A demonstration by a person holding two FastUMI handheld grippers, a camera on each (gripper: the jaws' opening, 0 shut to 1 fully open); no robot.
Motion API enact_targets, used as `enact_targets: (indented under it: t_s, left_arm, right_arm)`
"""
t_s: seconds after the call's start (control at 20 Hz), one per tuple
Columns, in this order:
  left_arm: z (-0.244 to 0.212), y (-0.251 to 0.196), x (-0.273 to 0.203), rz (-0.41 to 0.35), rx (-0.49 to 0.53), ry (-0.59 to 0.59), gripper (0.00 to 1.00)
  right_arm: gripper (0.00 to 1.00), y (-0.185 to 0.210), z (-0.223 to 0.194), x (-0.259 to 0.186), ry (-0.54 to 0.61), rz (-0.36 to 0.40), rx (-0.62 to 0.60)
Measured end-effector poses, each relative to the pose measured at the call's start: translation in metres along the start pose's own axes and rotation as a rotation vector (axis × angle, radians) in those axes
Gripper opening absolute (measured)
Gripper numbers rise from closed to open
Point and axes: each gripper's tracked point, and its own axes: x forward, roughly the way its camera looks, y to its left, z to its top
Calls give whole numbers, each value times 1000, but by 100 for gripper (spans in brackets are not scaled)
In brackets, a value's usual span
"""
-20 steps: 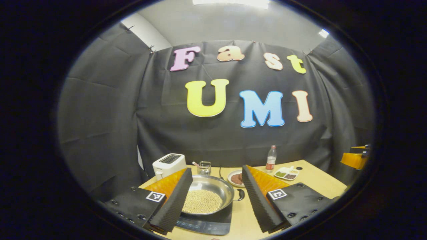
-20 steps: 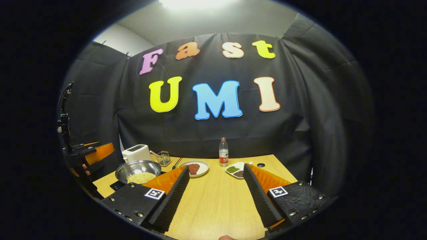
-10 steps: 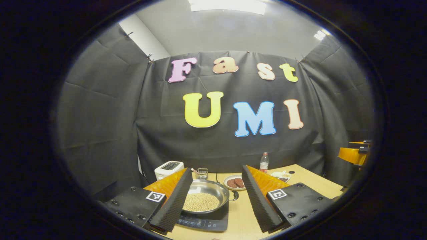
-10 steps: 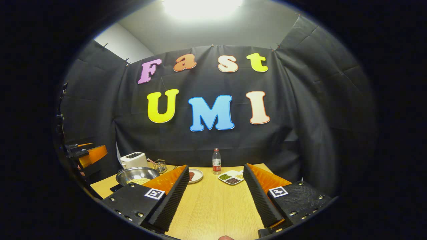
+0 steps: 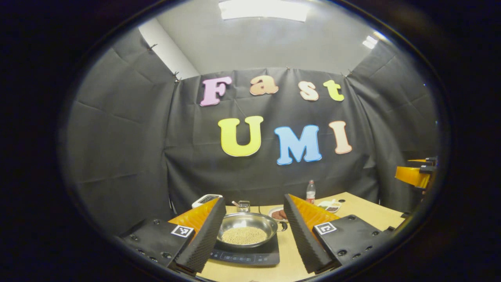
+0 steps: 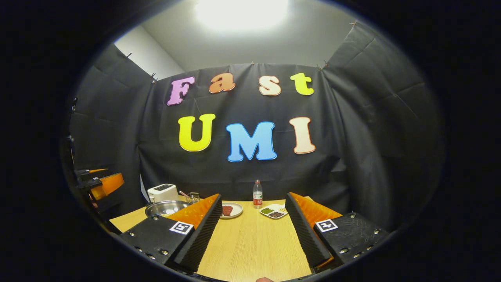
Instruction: First push the handle of the pot to place it horizontally, then grasp the pot with both hands and set it on the induction cooktop.
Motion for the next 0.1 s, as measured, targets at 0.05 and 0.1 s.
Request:
enact_targets:
  t_s: [0.05, 0.1]
  left_arm:
    - [0, -1, -5, -3, -6, -1, 93]
    - [0, 0, -9, -5, -9, -3, 90]
  right_arm:
    - [98, 1, 0, -4, -1, 1, 2]
    - [98, 2, 2, -8, -5, 0, 1]
